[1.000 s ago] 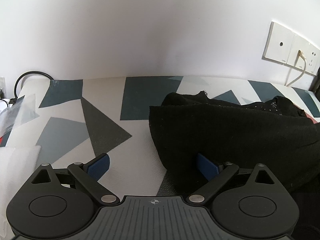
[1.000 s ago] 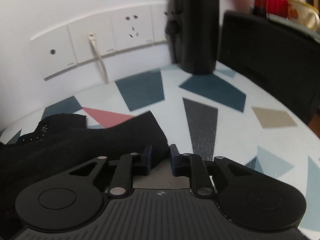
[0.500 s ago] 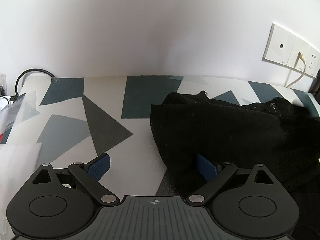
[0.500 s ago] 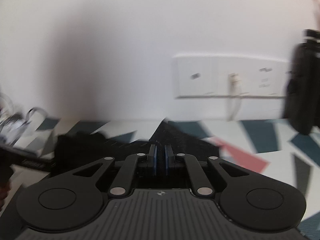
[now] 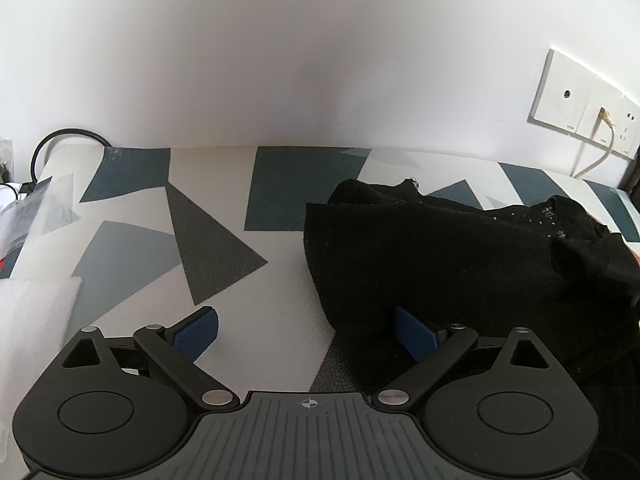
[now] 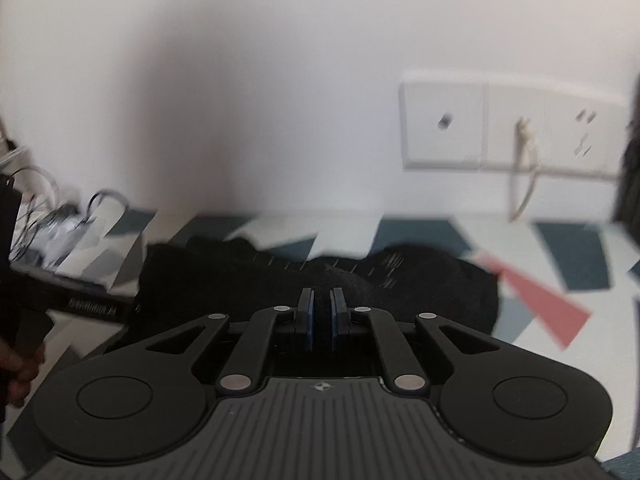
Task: Fold clothes
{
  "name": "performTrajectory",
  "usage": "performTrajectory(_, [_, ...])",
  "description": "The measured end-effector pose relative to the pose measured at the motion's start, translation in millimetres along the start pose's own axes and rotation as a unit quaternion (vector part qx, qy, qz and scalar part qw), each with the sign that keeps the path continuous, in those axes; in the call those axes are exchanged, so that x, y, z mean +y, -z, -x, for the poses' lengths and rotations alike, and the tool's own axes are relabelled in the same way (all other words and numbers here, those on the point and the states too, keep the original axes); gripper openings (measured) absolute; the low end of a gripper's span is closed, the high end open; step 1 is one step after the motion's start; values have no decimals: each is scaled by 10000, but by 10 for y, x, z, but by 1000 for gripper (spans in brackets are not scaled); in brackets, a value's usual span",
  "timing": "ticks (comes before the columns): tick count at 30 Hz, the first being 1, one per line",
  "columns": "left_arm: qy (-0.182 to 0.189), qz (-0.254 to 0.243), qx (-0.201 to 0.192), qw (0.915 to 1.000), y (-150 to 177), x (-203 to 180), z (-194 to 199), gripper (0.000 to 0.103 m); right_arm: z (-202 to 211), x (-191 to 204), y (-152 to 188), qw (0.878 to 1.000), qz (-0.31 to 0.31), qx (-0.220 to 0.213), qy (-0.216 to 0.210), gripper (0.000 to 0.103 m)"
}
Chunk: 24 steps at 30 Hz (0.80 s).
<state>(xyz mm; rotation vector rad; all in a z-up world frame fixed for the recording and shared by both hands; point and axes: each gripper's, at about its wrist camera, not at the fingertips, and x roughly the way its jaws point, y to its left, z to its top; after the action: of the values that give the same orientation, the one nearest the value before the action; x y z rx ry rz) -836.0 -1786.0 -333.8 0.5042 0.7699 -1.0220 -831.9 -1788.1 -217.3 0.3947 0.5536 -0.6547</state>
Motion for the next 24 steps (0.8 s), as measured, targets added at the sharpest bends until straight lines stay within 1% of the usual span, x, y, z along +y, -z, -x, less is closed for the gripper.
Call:
performTrajectory(1, [18,3,24,10000,-5,2,2,96,-45,-20,-14,9997,-91,225,-66,22])
performTrajectory(2, [49,13,53,10000,-11,8,8,96,-90,-41,-29,9987,-181,451,-133,25])
performTrajectory(3, [80,32,85,9999,-15,15,18,96,-77,-57,-46,9986,-228,463,-151,32])
performTrajectory(4, [107,62,116,9999,-19,22,31,96,-52,-73,-65,9986,-266,435,-160,43])
performTrajectory(5, [128,104,147,9998,-22,28,47,96,0,-83,-85,9990,-259,341,-105,51])
performTrajectory(6, [159,152,163,9996,-25,34,69,96,58,-92,-106,9994,-243,235,-38,65])
performTrajectory(7, [210,199,141,9995,-31,34,102,96,116,-101,-126,9997,-227,128,29,67])
performTrajectory(9, [330,270,43,9991,-47,20,181,96,233,-131,-151,9998,-149,-95,135,67])
performTrajectory(11, [439,307,-42,9986,-62,-5,247,96,321,-200,-161,9986,-176,-319,387,67])
performTrajectory(12, [475,266,-63,9985,-66,-36,254,97,317,-239,-162,9976,-202,-312,585,67])
performTrajectory(14, [493,143,-45,9987,-55,-106,232,98,229,-300,-148,9935,-139,-92,1127,67])
performTrajectory(17, [507,79,108,9986,-10,-178,157,97,109,-345,-91,9913,-83,185,1298,67])
performTrajectory(18, [543,66,159,9984,11,-194,129,94,76,-341,-73,9913,-13,291,1283,67])
performTrajectory(19, [582,41,206,9981,35,-210,100,81,40,-324,-51,9906,84,388,1309,67])
performTrajectory(20, [635,31,259,9976,59,-220,68,73,-2,-306,-23,9898,169,481,1331,67])
performTrajectory(21, [676,48,262,9974,78,-224,45,72,-52,-293,3,9890,235,585,1337,67])
performTrajectory(22, [651,72,208,9976,88,-228,37,73,-75,-291,31,9888,238,601,1346,67])
performTrajectory(24, [537,82,166,9984,77,-245,36,74,-80,-293,53,9897,150,508,1329,67])
